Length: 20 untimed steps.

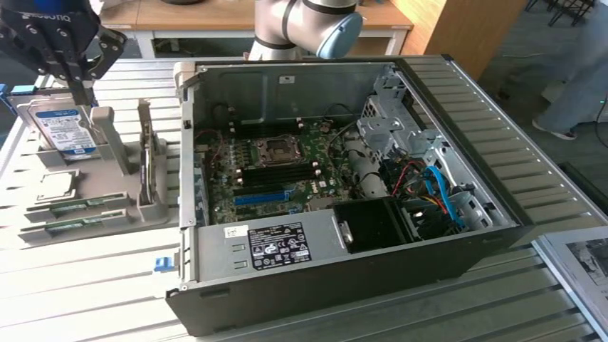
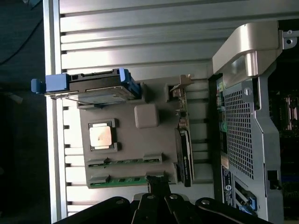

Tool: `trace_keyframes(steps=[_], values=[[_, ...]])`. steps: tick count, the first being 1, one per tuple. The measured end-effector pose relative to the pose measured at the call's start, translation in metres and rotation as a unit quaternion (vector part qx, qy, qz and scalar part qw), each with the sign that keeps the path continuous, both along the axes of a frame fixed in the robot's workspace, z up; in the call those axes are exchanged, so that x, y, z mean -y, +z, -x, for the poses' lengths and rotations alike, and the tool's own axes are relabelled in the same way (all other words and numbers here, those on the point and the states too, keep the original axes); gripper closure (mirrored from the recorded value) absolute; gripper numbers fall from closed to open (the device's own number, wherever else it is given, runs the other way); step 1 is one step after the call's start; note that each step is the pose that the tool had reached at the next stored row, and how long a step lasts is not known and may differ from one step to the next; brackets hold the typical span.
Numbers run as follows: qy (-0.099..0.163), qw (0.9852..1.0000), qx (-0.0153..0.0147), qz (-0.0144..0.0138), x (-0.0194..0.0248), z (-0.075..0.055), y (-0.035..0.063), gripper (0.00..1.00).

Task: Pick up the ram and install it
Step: 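Reach for the ram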

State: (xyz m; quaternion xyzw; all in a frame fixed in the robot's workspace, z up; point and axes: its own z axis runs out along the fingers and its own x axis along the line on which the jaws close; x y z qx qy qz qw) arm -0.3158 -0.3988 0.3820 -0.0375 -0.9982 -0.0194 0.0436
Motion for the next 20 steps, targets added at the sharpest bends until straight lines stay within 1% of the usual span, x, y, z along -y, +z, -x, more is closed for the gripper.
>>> trace_keyframes(steps=[1,7,9,11,12,13,14,15,20], values=[[0.000,1.0000,0.0004,0.0000,0.0000,0.0011,0.0000,0.90],[0.000,1.0000,0.0004,0.0000,0.0000,0.0011,0.0000,0.90],[0.000,1.0000,0.0011,0.0000,0.0000,0.0012,0.0001,0.90],[0.000,1.0000,0.0044,0.0000,0.0000,0.0020,0.0000,0.90],[0.000,1.0000,0.0067,0.0000,0.0000,0.0026,0.0000,0.90],[0.000,1.0000,0.0098,0.0000,0.0000,0.0035,0.0000,0.90],[0.000,0.9999,0.0120,-0.0001,0.0000,0.0042,-0.0001,0.90],[0.000,0.9999,0.0126,-0.0001,0.0000,0.0043,-0.0001,0.90],[0.000,0.9999,0.0126,-0.0001,0.0000,0.0045,0.0000,0.90]])
